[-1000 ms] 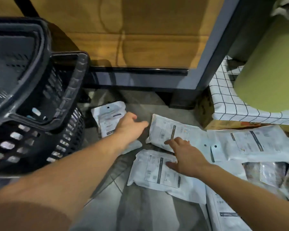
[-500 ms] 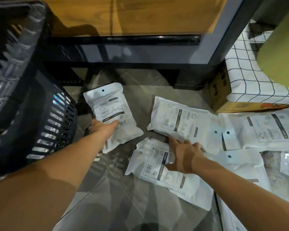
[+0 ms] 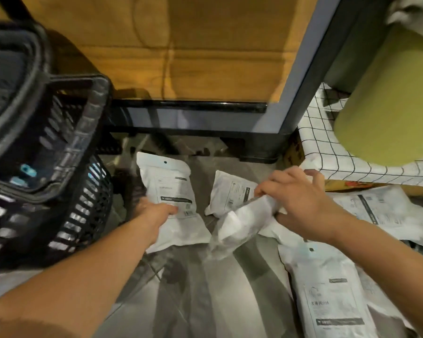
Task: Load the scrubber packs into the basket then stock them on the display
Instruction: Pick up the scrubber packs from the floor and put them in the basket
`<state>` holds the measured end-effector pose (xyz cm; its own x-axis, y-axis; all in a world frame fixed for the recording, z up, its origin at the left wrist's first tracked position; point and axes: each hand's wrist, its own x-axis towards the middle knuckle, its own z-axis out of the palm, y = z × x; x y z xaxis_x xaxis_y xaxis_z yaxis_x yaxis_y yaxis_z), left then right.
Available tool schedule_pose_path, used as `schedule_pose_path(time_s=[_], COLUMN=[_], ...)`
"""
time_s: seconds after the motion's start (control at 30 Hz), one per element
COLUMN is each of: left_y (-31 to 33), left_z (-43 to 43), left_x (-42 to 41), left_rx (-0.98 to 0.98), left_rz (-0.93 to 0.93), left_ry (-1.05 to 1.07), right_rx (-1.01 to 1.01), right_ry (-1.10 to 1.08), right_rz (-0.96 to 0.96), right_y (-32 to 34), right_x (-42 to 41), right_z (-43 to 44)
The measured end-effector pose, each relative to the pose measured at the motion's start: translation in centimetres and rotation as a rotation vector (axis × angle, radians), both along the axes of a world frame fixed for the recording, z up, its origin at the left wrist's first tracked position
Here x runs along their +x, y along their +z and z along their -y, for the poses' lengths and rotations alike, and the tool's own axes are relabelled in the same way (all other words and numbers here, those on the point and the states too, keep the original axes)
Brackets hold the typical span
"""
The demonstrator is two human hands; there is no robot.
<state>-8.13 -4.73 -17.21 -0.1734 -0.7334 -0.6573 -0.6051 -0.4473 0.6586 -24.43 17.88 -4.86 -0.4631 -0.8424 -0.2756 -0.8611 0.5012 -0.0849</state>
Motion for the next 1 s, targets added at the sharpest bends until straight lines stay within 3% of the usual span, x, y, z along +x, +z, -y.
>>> schedule_pose_path(time_s=[0.17, 0.33, 0.5, 0.63, 0.8, 1.0], left_y=[7.6, 19.7, 32.1, 38.4, 39.9, 33.6], left_z=[-3.2, -3.5, 0.9, 7.7, 16.7, 25.6], left_x=[-2.4, -4.6, -2.0, 4.6, 15.7, 26.6], left_rx=[-0.037, -0.137, -0.297, -0.381, -0.462, -0.457], left_rz=[-0.196, -0.430, -0.568, -0.585, -0.445, -0.232], left_ry=[-0.137, -0.243, -0.310, -0.352, -0.272, -0.182], right_rx=[-0.321, -0.586, -0.861, -1.048, -1.084, -0.968], right_ry=[0.126, 0.210, 0.277, 0.347, 0.580, 0.788], right_rz=[-0.268, -0.543, -0.643, -0.690, -0.701, -0.506], right_y=[7.8, 16.1, 21.9, 24.5, 24.6, 20.2], right_x=[-1.6, -1.2, -0.3, 2.6, 8.8, 16.7], right_z=[-1.5, -1.4, 2.2, 8.9, 19.7, 30.9])
